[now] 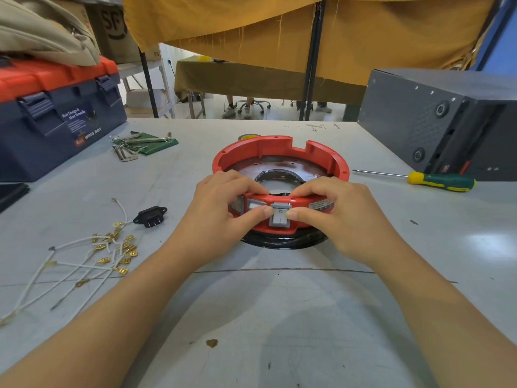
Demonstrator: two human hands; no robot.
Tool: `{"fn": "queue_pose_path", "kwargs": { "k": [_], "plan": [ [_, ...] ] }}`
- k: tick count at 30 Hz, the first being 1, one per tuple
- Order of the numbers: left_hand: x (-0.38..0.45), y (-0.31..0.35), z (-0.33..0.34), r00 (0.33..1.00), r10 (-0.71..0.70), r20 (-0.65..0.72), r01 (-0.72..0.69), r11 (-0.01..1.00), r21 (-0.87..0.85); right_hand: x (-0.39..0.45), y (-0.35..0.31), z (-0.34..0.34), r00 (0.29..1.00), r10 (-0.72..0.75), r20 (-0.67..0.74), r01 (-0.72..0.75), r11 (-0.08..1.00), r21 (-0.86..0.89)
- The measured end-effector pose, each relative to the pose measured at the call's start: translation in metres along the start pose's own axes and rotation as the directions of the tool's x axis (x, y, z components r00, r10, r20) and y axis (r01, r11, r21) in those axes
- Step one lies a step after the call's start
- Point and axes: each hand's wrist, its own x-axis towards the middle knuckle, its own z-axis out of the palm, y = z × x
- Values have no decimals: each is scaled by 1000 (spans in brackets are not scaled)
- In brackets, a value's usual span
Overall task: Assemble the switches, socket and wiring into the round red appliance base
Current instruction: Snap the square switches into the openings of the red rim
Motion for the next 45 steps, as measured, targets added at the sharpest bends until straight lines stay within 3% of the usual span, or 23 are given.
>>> {"fn": "queue_pose_path", "kwargs": {
  "k": [16, 24, 35, 45],
  "plan": [
    [0, 4, 2, 998, -46, -31, 45, 998, -32, 1, 1, 2, 1000, 22, -12, -22, 999, 34],
    [-5, -8, -4, 994, -15, 112, 16, 1000, -12, -2, 4, -2, 990, -76, 118, 89, 990, -106],
    [-7, -3, 2, 999, 10, 41, -11, 1000, 28, -2, 6, 8, 994, -67, 86, 85, 970, -227],
    [-6, 1, 5, 1000, -24, -10, 25, 997, 68, -1, 6, 9, 995, -66, 81, 82, 972, -220]
  ]
}}
